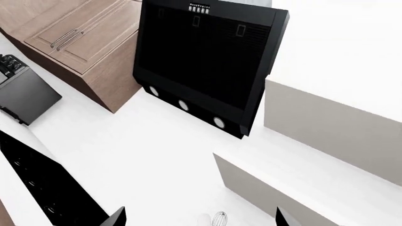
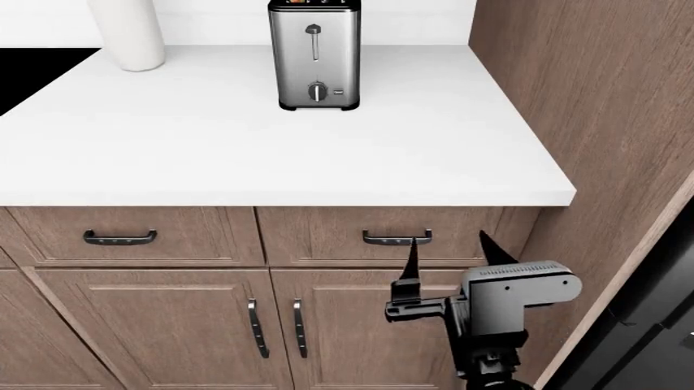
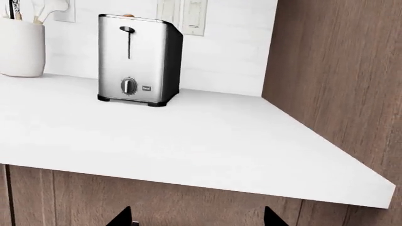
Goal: Push down the lever of the toaster to turn it on.
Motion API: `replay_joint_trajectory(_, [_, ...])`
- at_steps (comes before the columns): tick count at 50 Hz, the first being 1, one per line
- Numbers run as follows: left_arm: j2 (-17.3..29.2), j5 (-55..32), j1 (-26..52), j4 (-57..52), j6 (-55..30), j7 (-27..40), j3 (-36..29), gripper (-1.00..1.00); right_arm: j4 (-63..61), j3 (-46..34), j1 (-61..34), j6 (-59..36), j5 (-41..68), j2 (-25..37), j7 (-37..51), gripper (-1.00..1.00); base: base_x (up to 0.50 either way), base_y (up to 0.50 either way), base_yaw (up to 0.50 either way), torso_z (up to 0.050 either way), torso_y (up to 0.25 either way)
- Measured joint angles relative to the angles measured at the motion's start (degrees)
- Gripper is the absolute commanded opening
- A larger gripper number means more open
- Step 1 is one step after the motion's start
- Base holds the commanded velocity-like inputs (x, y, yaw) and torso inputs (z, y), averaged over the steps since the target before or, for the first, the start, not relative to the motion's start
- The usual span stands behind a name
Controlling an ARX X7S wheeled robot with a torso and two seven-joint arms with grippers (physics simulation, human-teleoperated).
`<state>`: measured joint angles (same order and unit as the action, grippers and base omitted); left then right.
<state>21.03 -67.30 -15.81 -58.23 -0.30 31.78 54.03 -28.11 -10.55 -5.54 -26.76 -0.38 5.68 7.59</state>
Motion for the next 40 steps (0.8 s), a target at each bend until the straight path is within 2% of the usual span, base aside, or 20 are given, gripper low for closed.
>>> replay_joint_trajectory(4, [0.4,-0.5,-0.3,-0.4,0.6,0.5,0.3,1.0,-10.3,-1.7,-9.2,-17.9,-1.4,-0.8,-0.3,1.0,0.0,0.0,0.0,0.0,0.0])
replay_joint_trajectory(8, [0.8,-0.8,-0.6,-0.6,1.1,0.9,0.3,1.0,-15.2,-3.4,-20.1,-32.8,-3.9,-2.2,-1.9,1.0,0.0,0.0,0.0,0.0,0.0])
replay_joint_trajectory(13, [1.3,-1.0,-0.7,-0.8,1.7,1.4,0.1,1.0,-14.2,-4.1,-33.8,-44.8,-3.7,-3.5,-2.2,1.0,0.0,0.0,0.0,0.0,0.0])
replay_joint_trajectory(16, [1.5,-1.0,-0.8,-0.8,2.0,1.6,-0.1,1.0,-11.3,-3.8,-41.9,-49.5,2.3,-2.8,2.8,1.0,0.0,0.0,0.0,0.0,0.0])
replay_joint_trajectory(21, [1.8,-1.0,-0.9,-0.8,2.6,1.8,-0.4,1.0,-5.4,-4.2,-53.5,-54.6,19.2,-0.6,15.6,1.0,0.01,0.0,0.0,0.0,0.0])
replay_joint_trajectory(26, [2.0,-1.0,-1.2,-0.8,3.1,2.0,-0.5,1.0,-0.3,-5.7,-61.6,-56.2,30.5,0.8,22.9,1.0,0.33,0.0,0.0,0.0,0.0])
replay_joint_trajectory(32, [2.2,-1.1,-1.6,-0.7,3.8,2.0,-0.7,1.0,3.9,-6.7,-67.5,-56.3,38.4,1.5,27.6,1.0,0.5,0.0,0.0,0.0,0.0])
replay_joint_trajectory(40, [2.4,-1.1,-2.0,-0.7,4.5,2.2,-0.9,1.0,7.2,-7.4,-71.5,-55.7,43.8,1.9,30.9,1.0,0.5,0.0,0.0,0.0,0.0])
